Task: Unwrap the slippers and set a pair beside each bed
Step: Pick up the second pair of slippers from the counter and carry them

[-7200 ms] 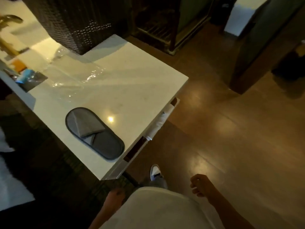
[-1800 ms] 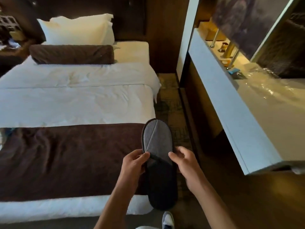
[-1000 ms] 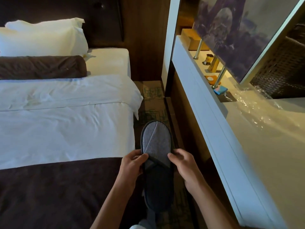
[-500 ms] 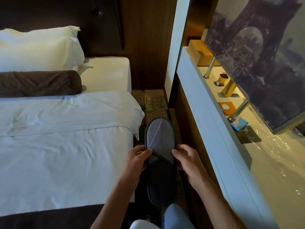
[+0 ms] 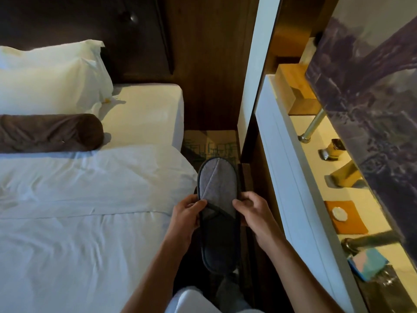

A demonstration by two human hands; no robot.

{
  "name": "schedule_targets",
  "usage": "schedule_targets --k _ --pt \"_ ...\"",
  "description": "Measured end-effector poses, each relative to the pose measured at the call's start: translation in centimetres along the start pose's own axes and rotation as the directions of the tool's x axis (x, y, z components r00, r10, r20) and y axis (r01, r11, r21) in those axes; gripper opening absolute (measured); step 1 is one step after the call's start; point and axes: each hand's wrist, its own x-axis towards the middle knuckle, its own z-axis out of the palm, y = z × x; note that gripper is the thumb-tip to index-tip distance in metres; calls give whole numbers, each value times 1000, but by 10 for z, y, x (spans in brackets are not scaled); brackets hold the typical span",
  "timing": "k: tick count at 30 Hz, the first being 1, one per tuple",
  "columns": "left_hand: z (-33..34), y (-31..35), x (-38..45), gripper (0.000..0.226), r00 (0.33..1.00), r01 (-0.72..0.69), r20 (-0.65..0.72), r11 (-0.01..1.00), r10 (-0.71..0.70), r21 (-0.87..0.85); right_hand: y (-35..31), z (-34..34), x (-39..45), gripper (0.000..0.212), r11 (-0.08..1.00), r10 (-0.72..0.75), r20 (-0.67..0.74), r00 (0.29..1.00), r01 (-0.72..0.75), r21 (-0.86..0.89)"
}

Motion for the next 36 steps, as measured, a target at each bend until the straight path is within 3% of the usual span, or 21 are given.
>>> schedule_targets --k 9,13,16,18,23,31,36 --pt "12 13 101 8 998 40 41 998 -42 53 -17 5 95 3 997 32 -43 999 -35 -67" --pt "12 -1 149 10 995 68 70 992 -75 109 0 13 136 9 988 49 -121 991 -66 -140" --pt "14 -20 186 13 989 92 104 991 -102 95 26 19 173 44 975 64 -163 985 -96 -199" --pt "14 -39 211 6 985 112 123 989 -124 101 50 22 200 56 968 74 -186 980 -116 -222" --pt "13 -115 281 20 970 191 130 977 -203 98 115 26 265 44 945 83 -227 970 -149 -290" --pt "13 -269 399 12 946 270 170 961 -275 53 276 34 376 37 930 -12 -298 954 -99 -355" --pt "8 -365 470 12 936 293 191 955 -297 50 372 41 449 30 946 44 -279 959 -130 -298"
